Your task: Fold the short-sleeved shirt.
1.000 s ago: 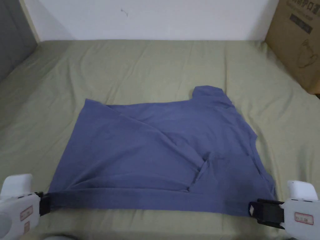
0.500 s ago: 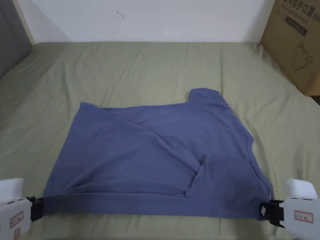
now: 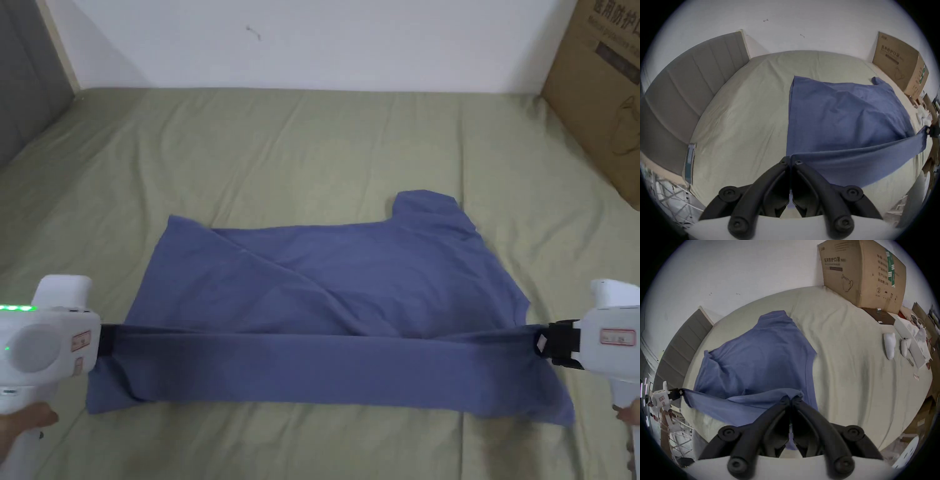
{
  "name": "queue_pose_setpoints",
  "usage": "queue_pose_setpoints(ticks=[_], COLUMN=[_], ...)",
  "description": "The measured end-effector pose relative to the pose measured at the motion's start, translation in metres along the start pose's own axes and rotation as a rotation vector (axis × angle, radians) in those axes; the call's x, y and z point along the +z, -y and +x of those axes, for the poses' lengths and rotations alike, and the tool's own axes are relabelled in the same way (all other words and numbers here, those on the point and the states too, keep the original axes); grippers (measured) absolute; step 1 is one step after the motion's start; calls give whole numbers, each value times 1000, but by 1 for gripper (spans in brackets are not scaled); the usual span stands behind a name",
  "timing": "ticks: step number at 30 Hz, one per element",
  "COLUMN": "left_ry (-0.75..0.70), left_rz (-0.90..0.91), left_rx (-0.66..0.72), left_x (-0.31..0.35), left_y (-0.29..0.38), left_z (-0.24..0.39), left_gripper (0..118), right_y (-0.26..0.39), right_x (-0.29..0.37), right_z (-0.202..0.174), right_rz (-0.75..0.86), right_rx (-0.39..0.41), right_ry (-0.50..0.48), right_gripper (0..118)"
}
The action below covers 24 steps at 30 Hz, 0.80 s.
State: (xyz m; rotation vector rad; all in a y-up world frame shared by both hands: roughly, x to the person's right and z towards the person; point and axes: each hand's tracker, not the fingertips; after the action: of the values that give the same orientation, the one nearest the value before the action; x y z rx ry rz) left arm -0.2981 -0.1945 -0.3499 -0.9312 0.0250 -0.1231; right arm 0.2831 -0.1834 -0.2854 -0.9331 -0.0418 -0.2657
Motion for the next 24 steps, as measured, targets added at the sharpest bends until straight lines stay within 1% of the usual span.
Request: queue_pose_setpoints(ticks=[1, 2, 3, 4, 5, 6, 7, 8, 10, 12, 13, 14, 15, 16, 17, 18, 20, 21, 22, 23, 24], left_ry=[0, -8, -33, -45, -42, -31, -17, -17, -25, -23, -8, 24, 41, 65, 70, 82, 68, 76, 69, 90, 87], left_rz=[-10, -19, -29, -45, -50, -47, -33, -27, -9, 12, 18, 8, 13, 31, 30, 35, -8, -51, -47, -47, -36], left_rx=[-18, -31, -43, -35, -18, 6, 34, 51, 61, 82, 96, 123, 144, 166, 176, 191, 172, 185, 245, 263, 259], left_x=[-9, -16, -21, -25, -25, -23, -20, -14, -3, 12, 19, 26, 32, 38, 39, 37, 32, 30, 28, 25, 24], left_y=[-3, -5, -5, -6, -6, -5, -1, 0, 3, 10, 14, 20, 27, 35, 44, 52, 65, 72, 78, 81, 82], left_z=[3, 7, 10, 11, 9, 6, 4, 1, -6, -12, -16, -18, -19, -20, -21, -19, -19, -20, -22, -20, -19], left_gripper=[27, 27, 35, 49, 69, 87, 93, 95, 95, 95, 95, 91, 68, 35, 0, 0, 0, 0, 0, 0, 5], right_y=[-1, -2, -1, -7, -6, -5, -2, -3, -1, -1, 2, 7, 13, 17, 26, 34, 48, 55, 59, 64, 63], right_x=[-9, -19, -24, -34, -34, -33, -29, -22, -11, 0, 7, 13, 19, 22, 22, 22, 15, 14, 12, 10, 5], right_z=[-2, -5, -7, -2, -3, -5, -6, -4, -5, -3, -3, -5, -7, -8, -11, -12, -13, -14, -14, -14, -10], right_rz=[-16, -24, -24, -47, -57, -54, -39, -28, -10, 12, 23, 31, 46, 56, 60, 59, 18, 16, -13, -19, -18], right_rx=[15, 27, 28, 32, 32, 38, 40, 38, 30, 22, 15, 14, 20, 34, 42, 46, 62, 57, 45, 24, 13], right_ry=[9, 36, 59, 61, 65, 78, 76, 69, 77, 60, 49, 45, 37, 29, 36, 50, 44, 45, 36, 26, 17], right_gripper=[0, 0, 0, 1, 12, 42, 60, 62, 62, 62, 62, 57, 33, 4, 0, 0, 0, 0, 0, 0, 0])
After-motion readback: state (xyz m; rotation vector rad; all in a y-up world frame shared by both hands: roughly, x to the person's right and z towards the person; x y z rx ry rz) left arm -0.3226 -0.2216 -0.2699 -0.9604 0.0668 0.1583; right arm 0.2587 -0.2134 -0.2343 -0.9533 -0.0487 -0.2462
